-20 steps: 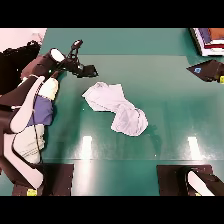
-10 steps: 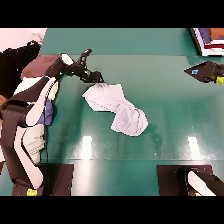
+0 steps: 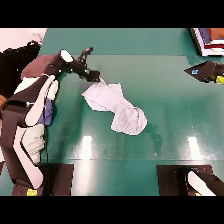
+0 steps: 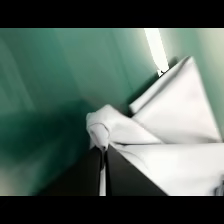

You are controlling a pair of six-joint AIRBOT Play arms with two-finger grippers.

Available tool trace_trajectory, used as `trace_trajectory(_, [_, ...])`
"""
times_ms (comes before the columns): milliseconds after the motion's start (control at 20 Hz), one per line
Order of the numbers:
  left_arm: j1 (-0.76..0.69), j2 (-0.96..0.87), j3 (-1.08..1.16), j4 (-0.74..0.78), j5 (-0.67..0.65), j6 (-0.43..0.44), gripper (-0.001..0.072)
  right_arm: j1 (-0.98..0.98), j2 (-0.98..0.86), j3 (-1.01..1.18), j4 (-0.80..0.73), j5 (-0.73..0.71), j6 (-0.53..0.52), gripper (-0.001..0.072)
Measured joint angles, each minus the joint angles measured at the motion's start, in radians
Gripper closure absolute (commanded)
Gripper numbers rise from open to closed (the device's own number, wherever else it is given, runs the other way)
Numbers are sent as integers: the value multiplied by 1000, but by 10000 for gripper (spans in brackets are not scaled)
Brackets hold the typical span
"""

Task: Fold the shirts.

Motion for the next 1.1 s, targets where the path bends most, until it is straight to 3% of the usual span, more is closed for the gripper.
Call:
trace_trajectory(250, [29,105,122,9,-60,-2,687,29,5,-57,-75,7,22,701])
trace_trajectory(300, [31,132,134,10,-68,-2,686,44,5,-90,-97,1,36,652])
trace_trajectory(400, [33,173,147,9,-89,1,686,84,-5,-176,-119,-27,51,167])
trace_trajectory(450, [35,185,150,10,-98,1,686,110,-19,-220,-129,-45,55,154])
trace_trajectory(850, [37,220,118,13,-148,2,686,372,-330,-354,-45,-253,39,162])
trace_trajectory(900, [37,221,114,13,-151,2,686,397,-371,-338,-38,-270,35,197])
trace_trajectory(1000, [37,222,109,12,-159,2,687,439,-452,-293,-29,-291,32,426])
trace_trajectory(1100, [37,224,106,12,-166,1,687,467,-521,-242,-27,-304,29,702])
